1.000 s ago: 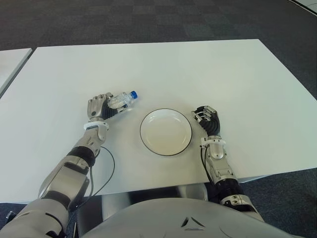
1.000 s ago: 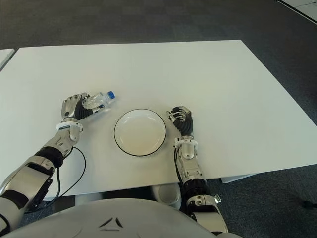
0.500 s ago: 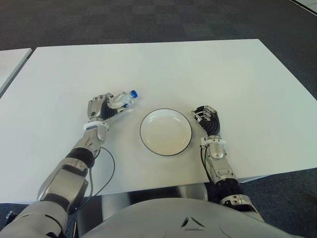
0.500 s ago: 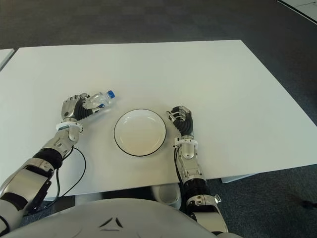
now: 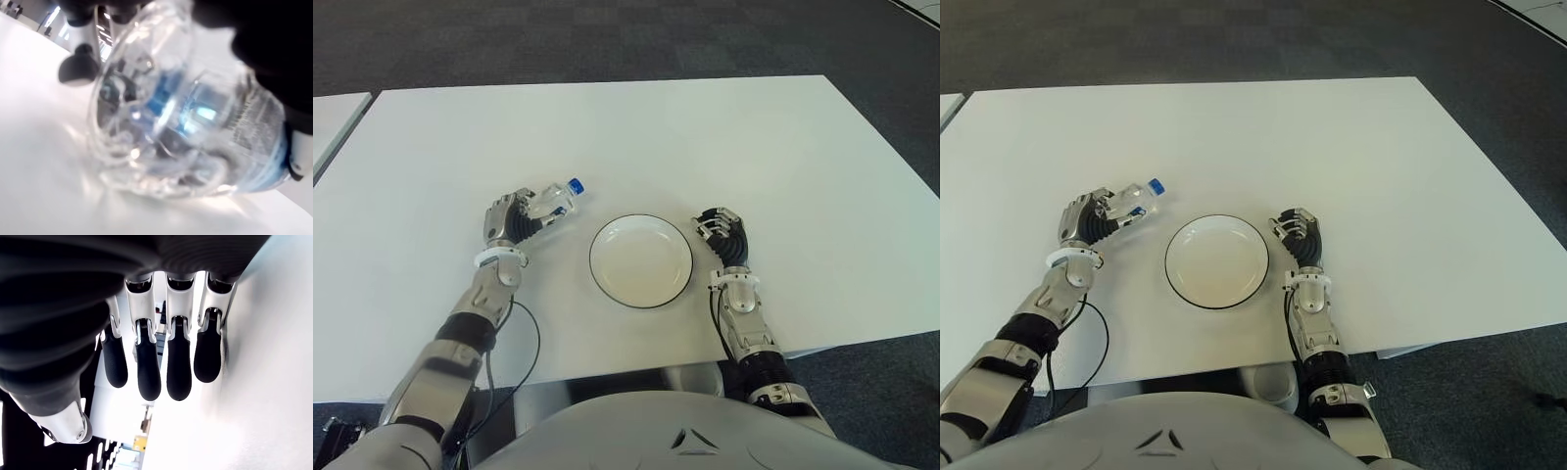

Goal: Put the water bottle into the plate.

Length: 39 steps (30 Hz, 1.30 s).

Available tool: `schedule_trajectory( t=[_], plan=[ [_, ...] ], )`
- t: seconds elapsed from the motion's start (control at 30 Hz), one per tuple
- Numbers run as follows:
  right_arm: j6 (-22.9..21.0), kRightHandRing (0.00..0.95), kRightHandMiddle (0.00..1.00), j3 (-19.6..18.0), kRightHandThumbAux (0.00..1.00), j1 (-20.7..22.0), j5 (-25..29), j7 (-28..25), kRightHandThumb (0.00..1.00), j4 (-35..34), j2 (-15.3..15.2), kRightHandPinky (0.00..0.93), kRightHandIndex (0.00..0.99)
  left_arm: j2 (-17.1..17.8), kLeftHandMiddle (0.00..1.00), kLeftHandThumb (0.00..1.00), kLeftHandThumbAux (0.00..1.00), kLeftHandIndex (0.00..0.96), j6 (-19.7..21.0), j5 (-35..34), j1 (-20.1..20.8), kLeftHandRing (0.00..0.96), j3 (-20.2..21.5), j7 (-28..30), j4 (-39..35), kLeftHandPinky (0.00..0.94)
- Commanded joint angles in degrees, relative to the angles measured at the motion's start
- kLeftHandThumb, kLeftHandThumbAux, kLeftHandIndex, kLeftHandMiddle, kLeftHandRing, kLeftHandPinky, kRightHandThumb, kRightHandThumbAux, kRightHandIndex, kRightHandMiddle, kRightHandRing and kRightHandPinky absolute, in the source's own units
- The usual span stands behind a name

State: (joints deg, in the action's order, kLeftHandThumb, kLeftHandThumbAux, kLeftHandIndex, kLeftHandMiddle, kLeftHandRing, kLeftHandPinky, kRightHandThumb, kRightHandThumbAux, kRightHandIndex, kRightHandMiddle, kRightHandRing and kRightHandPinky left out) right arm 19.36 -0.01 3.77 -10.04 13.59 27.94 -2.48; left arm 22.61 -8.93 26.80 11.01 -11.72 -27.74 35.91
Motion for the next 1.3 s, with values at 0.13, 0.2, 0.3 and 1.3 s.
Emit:
schedule_trajectory(
  t=[0.13,0.2,0.3,1.3],
  plan=[
    [-1.8,0.51,0.487,0.0,0.732,-0.7,0.0,-0.2,0.701,1.9,0.2,0.512,0.421,-1.0,0.535,0.853,0.669,0.397,-0.9,-1.7,-2.5,0.872,2.5,1.6,-7.3,0.85],
    [-1.8,0.507,0.486,0.0,0.732,-0.7,0.1,-0.2,0.701,2.0,0.2,0.508,0.421,-1.3,0.535,0.853,0.669,0.397,-1.0,-1.6,-3.0,0.874,2.9,1.6,-8.8,0.846],
    [-1.7,0.505,0.485,-0.1,0.731,-0.6,0.2,-0.1,0.7,2.3,0.2,0.508,0.421,-1.6,0.534,0.852,0.67,0.396,-1.5,-1.6,-3.7,0.874,3.4,1.7,-10.9,0.843],
    [-1.0,0.511,0.49,-0.1,0.732,-0.2,0.6,-0.4,0.701,3.5,0.3,0.519,0.42,-4.2,0.53,0.852,0.67,0.395,-0.6,1.3,-8.9,0.877,4.6,6.9,-33.2,0.811]
  ],
)
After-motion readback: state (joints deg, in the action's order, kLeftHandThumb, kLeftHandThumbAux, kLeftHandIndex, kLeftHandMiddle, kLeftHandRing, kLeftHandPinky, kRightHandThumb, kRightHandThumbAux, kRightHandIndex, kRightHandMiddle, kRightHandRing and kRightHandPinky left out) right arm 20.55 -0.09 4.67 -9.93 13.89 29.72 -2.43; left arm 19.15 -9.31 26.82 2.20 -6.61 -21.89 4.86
